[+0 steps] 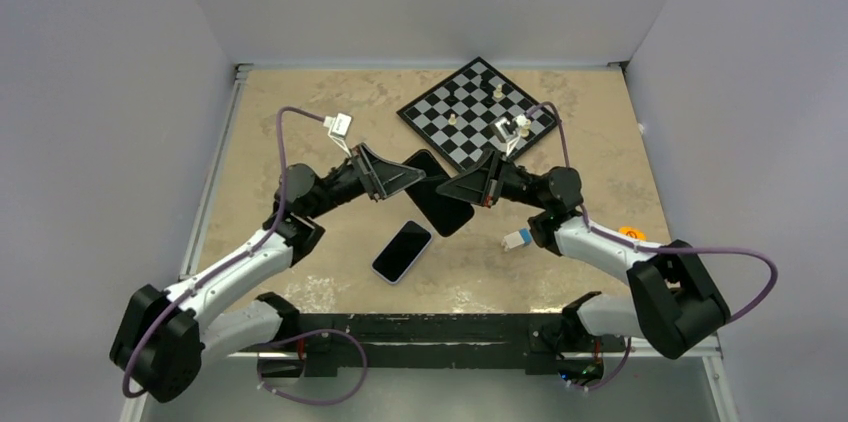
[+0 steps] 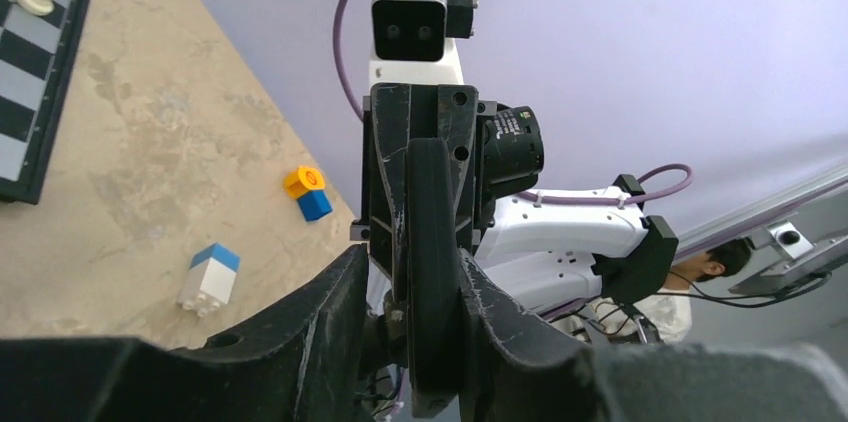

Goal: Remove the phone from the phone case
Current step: Remove the phone case from the phone.

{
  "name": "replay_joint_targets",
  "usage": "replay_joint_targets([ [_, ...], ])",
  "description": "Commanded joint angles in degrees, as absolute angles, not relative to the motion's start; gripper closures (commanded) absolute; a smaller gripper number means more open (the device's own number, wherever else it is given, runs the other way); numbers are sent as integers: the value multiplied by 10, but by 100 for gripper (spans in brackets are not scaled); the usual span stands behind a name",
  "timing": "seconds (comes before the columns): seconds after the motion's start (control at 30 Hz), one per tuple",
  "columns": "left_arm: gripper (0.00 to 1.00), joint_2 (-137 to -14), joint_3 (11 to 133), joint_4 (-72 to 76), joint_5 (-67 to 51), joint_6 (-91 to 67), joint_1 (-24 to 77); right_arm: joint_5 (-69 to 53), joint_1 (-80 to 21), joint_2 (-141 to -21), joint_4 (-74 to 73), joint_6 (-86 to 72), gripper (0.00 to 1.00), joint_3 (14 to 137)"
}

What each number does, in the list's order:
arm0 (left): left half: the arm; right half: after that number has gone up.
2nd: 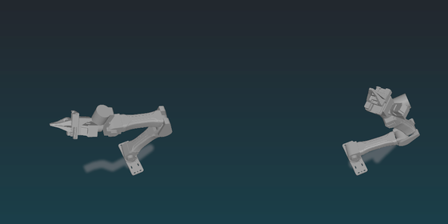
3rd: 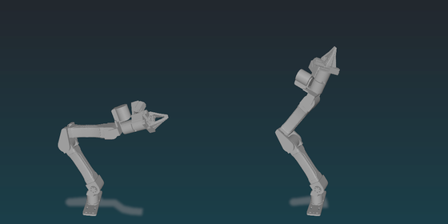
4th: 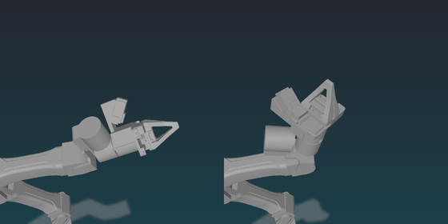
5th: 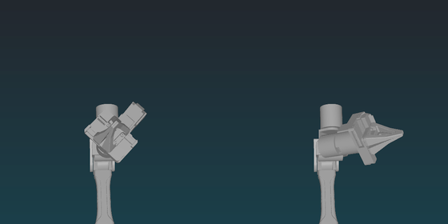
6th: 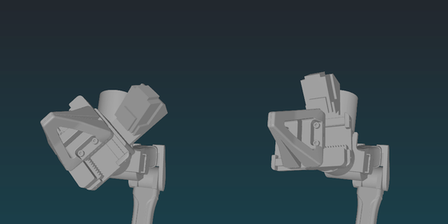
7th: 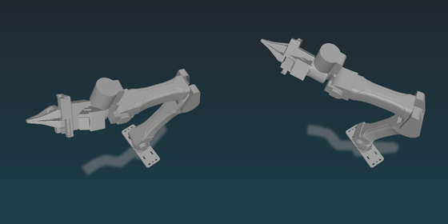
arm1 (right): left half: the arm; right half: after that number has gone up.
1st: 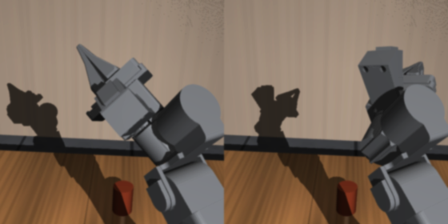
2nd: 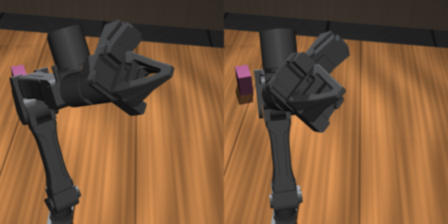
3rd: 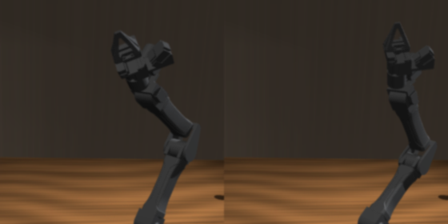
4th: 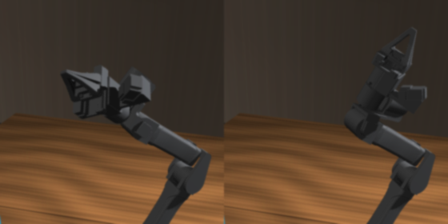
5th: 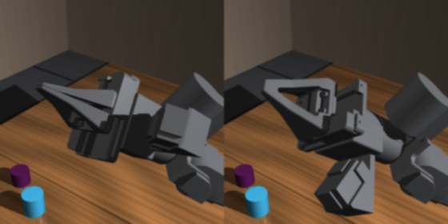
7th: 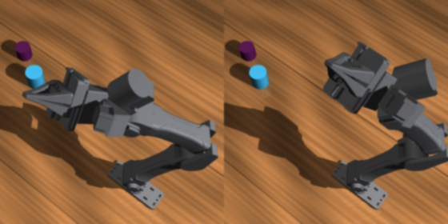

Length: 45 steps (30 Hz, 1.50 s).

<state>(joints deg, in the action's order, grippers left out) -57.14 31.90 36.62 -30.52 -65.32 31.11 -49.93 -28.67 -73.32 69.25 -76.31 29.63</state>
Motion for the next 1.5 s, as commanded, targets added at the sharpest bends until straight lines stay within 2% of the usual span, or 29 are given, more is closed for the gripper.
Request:
replay_joint_targets([
  [0.0, 61, -630, 314, 565, -316, -720, 339, -422, -295, -708, 770, -788, 100, 295],
  [0.2, 67, -678, 339, 623, -333, -743, 346, -371, -306, -686, 748, -770, 100, 267],
  [0.23, 73, -682, 341, 629, -335, -745, 346, -365, -307, -681, 734, -764, 100, 266],
  [0.3, 97, -682, 340, 637, -333, -748, 344, -383, -309, -674, 684, -731, 100, 284],
  [0.33, 100, -678, 337, 633, -329, -747, 342, -409, -309, -670, 645, -701, 90, 299],
  [0.43, 100, -667, 347, 604, -348, -750, 325, -443, -307, -636, 495, -598, 51, 326],
  [0.5, 100, -666, 359, 590, -384, -767, 304, -437, -301, -596, 375, -500, 35, 341],
  [0.53, 100, -669, 365, 592, -406, -777, 294, -441, -298, -586, 315, -462, 31, 353],
  [0.63, 100, -686, 396, 598, -495, -799, 272, -503, -282, -578, 170, -360, 30, 397],
  [0.73, 100, -704, 424, 613, -556, -816, 270, -622, -259, -595, 141, -327, 30, 408],
  [0.8, 100, -718, 442, 612, -582, -828, 271, -630, -258, -597, 100, -295, 32, 416],
  [1.0, 100, -721, 465, 568, -603, -822, 270, -681, -271, -579, 156, -313, 41, 404],
  [1.3, 100, -696, 478, 453, -569, -767, 270, -688, -282, -575, 126, -282, 38, 403],
  [1.47, 100, -697, 475, 449, -566, -767, 271, -684, -296, -591, 167, -306, 49, 402],
])
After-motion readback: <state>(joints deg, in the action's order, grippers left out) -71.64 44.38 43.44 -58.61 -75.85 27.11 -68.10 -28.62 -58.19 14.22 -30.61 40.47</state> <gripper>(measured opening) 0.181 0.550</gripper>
